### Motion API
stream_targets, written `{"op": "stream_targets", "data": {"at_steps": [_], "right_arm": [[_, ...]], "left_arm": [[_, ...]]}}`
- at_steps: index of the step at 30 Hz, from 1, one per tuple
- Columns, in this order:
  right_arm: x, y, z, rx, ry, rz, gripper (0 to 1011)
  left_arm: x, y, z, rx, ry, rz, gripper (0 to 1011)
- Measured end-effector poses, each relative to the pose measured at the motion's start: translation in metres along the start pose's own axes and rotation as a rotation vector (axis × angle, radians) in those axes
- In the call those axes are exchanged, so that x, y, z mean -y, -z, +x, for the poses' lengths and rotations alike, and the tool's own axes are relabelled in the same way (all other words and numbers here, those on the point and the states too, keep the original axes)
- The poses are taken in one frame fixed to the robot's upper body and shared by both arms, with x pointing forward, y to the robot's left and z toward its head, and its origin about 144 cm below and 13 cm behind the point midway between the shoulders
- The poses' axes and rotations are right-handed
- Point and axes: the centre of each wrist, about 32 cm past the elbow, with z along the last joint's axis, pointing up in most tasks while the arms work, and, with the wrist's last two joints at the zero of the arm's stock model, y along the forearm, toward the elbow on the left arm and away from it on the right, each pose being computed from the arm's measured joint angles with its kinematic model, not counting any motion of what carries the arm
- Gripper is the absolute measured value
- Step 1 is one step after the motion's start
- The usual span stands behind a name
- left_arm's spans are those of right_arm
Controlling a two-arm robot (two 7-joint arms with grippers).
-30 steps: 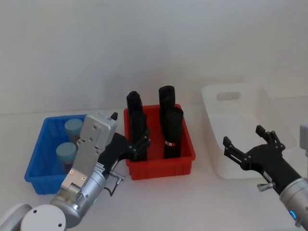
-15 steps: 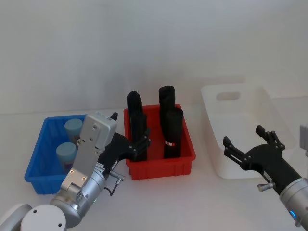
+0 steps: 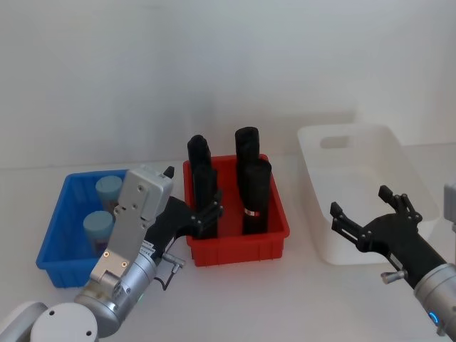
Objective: Pick the cotton swabs from the blue box and place them into the white box.
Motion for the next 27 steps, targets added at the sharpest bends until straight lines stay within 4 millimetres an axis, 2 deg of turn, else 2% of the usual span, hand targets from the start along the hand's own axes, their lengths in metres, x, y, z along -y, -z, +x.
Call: {"op": "stream_targets", "data": {"at_steps": [15, 27], "right_arm": [[0.000, 0.000, 0.000, 0.000, 0.000, 0.000, 1001], [0.000, 0.000, 0.000, 0.000, 0.000, 0.000, 1001]], "left_arm": [[0.000, 0.000, 0.001, -0.001, -0.001, 0.001, 1004], [-0.001, 0.006, 0.027, -0.026, -0.032, 0.022, 1004]]}}
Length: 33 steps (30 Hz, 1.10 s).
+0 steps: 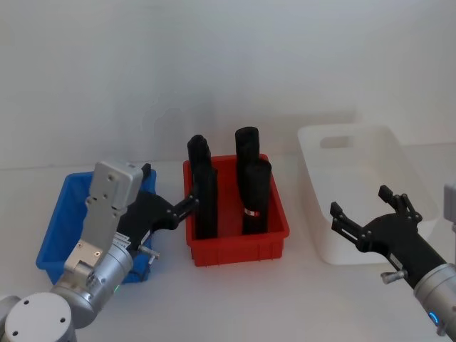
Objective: Pick the cotton swabs from the blue box and place them into the white box.
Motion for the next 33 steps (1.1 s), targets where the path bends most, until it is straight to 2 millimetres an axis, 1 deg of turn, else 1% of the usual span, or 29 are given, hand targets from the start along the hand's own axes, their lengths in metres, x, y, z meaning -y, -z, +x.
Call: {"op": "stream_targets", "data": {"at_steps": [12, 25, 33], "right_arm": [[0.000, 0.000, 0.000, 0.000, 0.000, 0.000, 1001], [0.000, 0.000, 0.000, 0.000, 0.000, 0.000, 1001], [0.000, 0.000, 0.000, 0.000, 0.000, 0.000, 1001]], "left_arm": [[0.003, 0.010, 0.034, -0.045, -0.037, 0.071, 1004], [0.010, 0.031, 0.076, -0.106, -0.081, 0.181, 1004], [0.012, 0.040, 0.092, -0.128, -0.092, 0.222, 1004]]}}
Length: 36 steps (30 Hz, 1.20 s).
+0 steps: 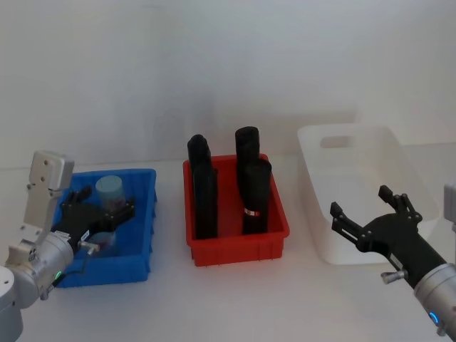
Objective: Pick the cotton swabs from the blue box and place them into the white box.
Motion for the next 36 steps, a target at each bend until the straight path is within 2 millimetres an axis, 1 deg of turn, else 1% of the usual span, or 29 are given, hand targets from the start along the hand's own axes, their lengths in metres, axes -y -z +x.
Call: {"op": "stream_targets", "data": {"at_steps": [4, 15, 36], "right_arm": [[0.000, 0.000, 0.000, 0.000, 0.000, 0.000, 1001], [0.000, 0.000, 0.000, 0.000, 0.000, 0.000, 1001], [0.000, 0.000, 0.000, 0.000, 0.000, 0.000, 1001]], "left_arm": [[0.002, 0.003, 0.007, -0.008, -0.004, 0.019, 1004], [0.003, 0.007, 0.017, -0.012, -0.009, 0.054, 1004], [0.003, 0.017, 0.027, -0.018, 0.006, 0.106, 1004]]}}
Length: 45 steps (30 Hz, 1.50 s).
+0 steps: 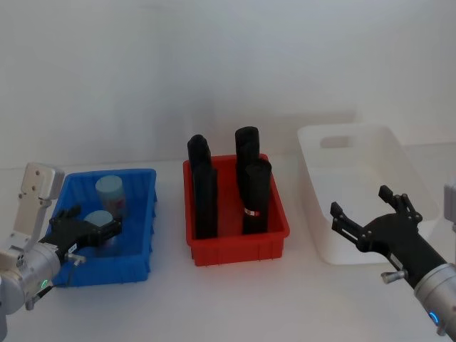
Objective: Pick the cotton swabs from the blue box and place them into the white box.
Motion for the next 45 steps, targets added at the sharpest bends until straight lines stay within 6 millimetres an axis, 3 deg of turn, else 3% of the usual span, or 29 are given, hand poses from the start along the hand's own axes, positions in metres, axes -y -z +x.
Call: {"op": "stream_targets", "data": {"at_steps": [21, 35, 45], "right_arm": [[0.000, 0.000, 0.000, 0.000, 0.000, 0.000, 1001], [0.000, 0.000, 0.000, 0.000, 0.000, 0.000, 1001], [0.000, 0.000, 0.000, 0.000, 0.000, 0.000, 1001]], "left_arm": [[0.003, 0.011, 0.005, -0.041, 0.014, 0.029, 1004], [0.008, 0.015, 0.008, -0.035, 0.017, 0.034, 670], [0.012, 0.014, 0.008, -0.020, 0.023, 0.029, 669]]}}
